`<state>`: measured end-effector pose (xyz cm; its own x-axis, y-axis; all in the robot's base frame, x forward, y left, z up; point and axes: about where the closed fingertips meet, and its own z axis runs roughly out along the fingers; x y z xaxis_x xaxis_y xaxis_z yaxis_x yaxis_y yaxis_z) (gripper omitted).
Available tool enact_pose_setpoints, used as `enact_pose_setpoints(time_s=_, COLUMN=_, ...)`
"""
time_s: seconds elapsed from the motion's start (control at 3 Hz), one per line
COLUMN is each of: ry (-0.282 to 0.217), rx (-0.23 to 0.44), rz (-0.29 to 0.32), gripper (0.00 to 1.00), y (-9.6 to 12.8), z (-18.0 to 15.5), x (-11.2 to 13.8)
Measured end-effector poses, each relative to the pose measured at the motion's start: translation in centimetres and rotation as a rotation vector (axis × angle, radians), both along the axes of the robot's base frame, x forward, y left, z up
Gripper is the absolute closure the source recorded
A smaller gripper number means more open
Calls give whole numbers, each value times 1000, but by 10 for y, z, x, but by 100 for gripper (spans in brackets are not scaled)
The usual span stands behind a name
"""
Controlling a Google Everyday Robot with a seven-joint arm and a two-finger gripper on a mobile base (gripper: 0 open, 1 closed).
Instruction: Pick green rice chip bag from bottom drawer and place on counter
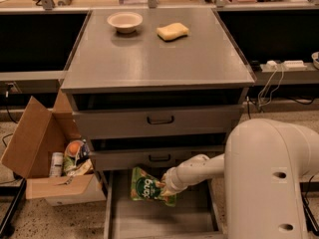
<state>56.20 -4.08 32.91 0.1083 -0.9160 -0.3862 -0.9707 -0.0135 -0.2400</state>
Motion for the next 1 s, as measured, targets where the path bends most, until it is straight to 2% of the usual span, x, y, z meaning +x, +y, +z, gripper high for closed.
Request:
enact_pose_setpoints(time_s=0.33, ry=0, rx=39, rz=21, gripper=100, y=4, z=7, x=-6)
enact_pose_setpoints(time_s=0.67, ry=-92, rx=147, rz=129, gripper=100, y=10, z=59, x=-38)
enact_pose_setpoints(time_s=1.0, ry=-188, rx=205, rz=136, gripper=100, y=-17, z=98, x=-65)
